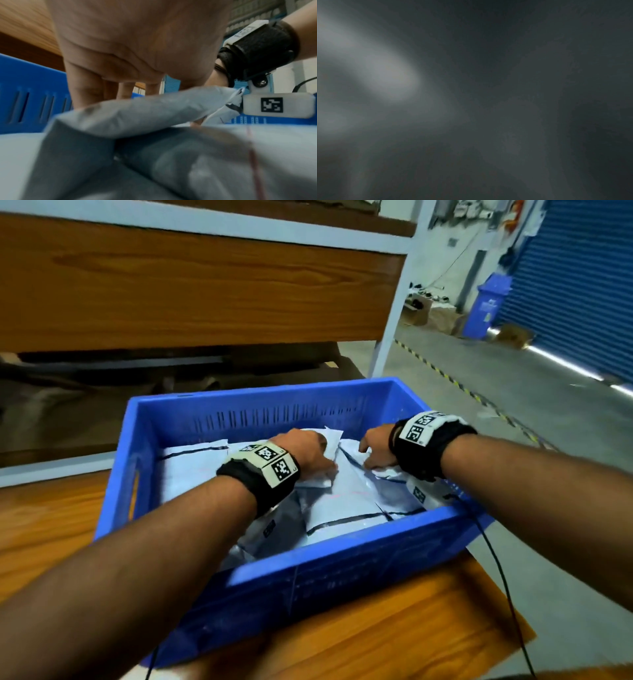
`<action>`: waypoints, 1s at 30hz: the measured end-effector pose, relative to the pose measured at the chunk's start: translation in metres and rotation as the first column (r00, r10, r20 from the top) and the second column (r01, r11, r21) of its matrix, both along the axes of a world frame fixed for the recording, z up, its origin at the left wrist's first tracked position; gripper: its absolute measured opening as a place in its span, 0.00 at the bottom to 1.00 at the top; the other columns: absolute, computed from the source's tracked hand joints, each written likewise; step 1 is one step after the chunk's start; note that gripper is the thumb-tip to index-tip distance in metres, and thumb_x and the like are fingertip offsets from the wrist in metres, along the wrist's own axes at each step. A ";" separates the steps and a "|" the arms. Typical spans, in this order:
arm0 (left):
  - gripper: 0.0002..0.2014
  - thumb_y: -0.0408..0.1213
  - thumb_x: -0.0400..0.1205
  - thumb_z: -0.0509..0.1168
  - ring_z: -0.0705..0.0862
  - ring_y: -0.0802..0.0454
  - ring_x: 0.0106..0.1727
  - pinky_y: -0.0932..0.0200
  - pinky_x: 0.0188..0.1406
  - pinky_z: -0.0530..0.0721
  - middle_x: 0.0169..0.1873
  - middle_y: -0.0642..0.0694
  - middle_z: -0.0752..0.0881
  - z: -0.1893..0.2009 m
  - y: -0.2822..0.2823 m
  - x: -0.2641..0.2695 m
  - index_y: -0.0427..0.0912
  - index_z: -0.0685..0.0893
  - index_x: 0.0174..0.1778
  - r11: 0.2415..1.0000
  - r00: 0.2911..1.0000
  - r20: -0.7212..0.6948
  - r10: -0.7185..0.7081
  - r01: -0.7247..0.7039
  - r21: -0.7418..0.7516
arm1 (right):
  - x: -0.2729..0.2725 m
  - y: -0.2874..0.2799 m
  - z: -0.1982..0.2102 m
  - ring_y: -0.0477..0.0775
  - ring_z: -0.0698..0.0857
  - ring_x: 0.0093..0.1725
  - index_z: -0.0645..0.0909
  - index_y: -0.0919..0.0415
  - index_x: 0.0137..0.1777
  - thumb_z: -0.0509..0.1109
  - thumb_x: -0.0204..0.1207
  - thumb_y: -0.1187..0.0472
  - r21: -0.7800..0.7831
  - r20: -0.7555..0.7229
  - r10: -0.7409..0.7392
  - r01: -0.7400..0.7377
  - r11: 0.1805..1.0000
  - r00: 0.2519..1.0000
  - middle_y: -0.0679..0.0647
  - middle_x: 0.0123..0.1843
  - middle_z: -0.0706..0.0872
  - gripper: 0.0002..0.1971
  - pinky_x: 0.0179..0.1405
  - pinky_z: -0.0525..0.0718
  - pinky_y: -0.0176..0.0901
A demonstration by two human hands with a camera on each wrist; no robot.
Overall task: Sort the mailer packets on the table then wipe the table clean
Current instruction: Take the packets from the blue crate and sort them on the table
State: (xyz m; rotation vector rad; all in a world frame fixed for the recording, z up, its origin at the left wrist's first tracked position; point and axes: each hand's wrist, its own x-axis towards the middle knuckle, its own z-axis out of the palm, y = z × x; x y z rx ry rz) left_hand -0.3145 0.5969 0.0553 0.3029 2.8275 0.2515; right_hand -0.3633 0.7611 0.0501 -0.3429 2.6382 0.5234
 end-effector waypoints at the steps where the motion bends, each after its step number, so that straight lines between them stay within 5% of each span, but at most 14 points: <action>1: 0.26 0.61 0.79 0.64 0.80 0.43 0.64 0.55 0.53 0.75 0.66 0.46 0.80 -0.001 -0.001 -0.001 0.52 0.78 0.69 1.000 1.000 -0.003 0.004 -0.004 0.002 | 0.002 0.003 -0.003 0.63 0.81 0.65 0.79 0.60 0.70 0.64 0.81 0.46 -0.005 0.024 -0.005 0.006 1.000 1.000 0.59 0.67 0.84 0.23 0.65 0.78 0.48; 5: 0.24 0.64 0.77 0.63 0.80 0.43 0.58 0.55 0.50 0.75 0.62 0.46 0.82 -0.006 0.000 -0.002 0.50 0.80 0.59 1.000 1.000 -0.011 -0.024 0.024 -0.007 | 0.000 0.016 0.015 0.60 0.81 0.58 0.81 0.64 0.59 0.50 0.86 0.42 -0.074 0.073 -0.047 0.052 0.996 0.996 0.58 0.58 0.83 0.27 0.62 0.74 0.47; 7: 0.21 0.64 0.77 0.63 0.80 0.44 0.54 0.55 0.46 0.74 0.59 0.45 0.83 -0.008 0.001 -0.003 0.50 0.79 0.52 0.999 0.999 -0.018 -0.044 0.044 -0.016 | -0.007 0.025 0.031 0.56 0.81 0.54 0.81 0.61 0.61 0.54 0.87 0.51 -0.081 0.057 -0.022 0.027 0.996 0.998 0.56 0.56 0.84 0.18 0.61 0.76 0.44; 9: 0.22 0.64 0.78 0.62 0.80 0.43 0.59 0.56 0.47 0.73 0.62 0.46 0.82 -0.009 0.003 -0.004 0.51 0.80 0.57 0.998 0.998 -0.029 -0.060 0.059 -0.039 | -0.010 0.033 0.042 0.51 0.82 0.50 0.79 0.55 0.70 0.60 0.85 0.58 -0.050 0.080 0.015 -0.011 0.999 0.997 0.50 0.57 0.86 0.16 0.51 0.77 0.36; 13: 0.28 0.65 0.78 0.61 0.79 0.44 0.64 0.53 0.53 0.75 0.66 0.46 0.80 -0.007 0.001 -0.004 0.52 0.77 0.69 0.997 0.997 -0.037 -0.064 0.063 -0.039 | -0.017 0.031 0.035 0.57 0.76 0.72 0.67 0.47 0.80 0.73 0.77 0.56 0.014 0.097 0.064 -0.066 0.998 0.993 0.53 0.76 0.74 0.32 0.67 0.71 0.44; 17: 0.26 0.66 0.76 0.62 0.79 0.44 0.59 0.54 0.51 0.75 0.63 0.46 0.81 -0.010 -0.003 -0.006 0.52 0.80 0.62 0.998 0.998 -0.027 -0.056 0.055 -0.006 | -0.020 0.027 0.000 0.57 0.67 0.79 0.54 0.45 0.84 0.80 0.68 0.50 -0.024 0.185 0.063 -0.060 0.998 0.981 0.53 0.83 0.64 0.49 0.76 0.65 0.47; 21: 0.26 0.68 0.77 0.59 0.78 0.41 0.61 0.48 0.56 0.79 0.64 0.39 0.77 -0.011 -0.004 -0.009 0.48 0.78 0.50 1.000 1.000 0.007 -0.016 0.016 0.004 | -0.014 0.032 -0.018 0.59 0.69 0.78 0.48 0.43 0.85 0.80 0.65 0.41 0.056 0.251 0.024 -0.040 0.998 0.968 0.54 0.82 0.66 0.54 0.75 0.67 0.50; 26: 0.28 0.62 0.84 0.51 0.73 0.40 0.71 0.44 0.69 0.74 0.71 0.38 0.75 -0.011 -0.005 -0.010 0.46 0.78 0.69 0.995 0.999 0.026 -0.028 0.026 0.093 | -0.012 0.030 -0.003 0.59 0.69 0.78 0.51 0.44 0.84 0.81 0.61 0.38 -0.010 0.224 0.037 -0.036 0.999 0.974 0.54 0.82 0.67 0.56 0.76 0.68 0.51; 30: 0.24 0.49 0.85 0.58 0.72 0.42 0.73 0.48 0.72 0.73 0.74 0.41 0.74 -0.004 -0.016 -0.012 0.47 0.70 0.78 0.986 1.000 -0.010 -0.011 0.012 0.163 | -0.010 0.023 -0.008 0.58 0.67 0.79 0.52 0.50 0.85 0.83 0.63 0.46 -0.046 0.220 0.051 -0.042 0.998 0.974 0.55 0.83 0.65 0.55 0.75 0.67 0.49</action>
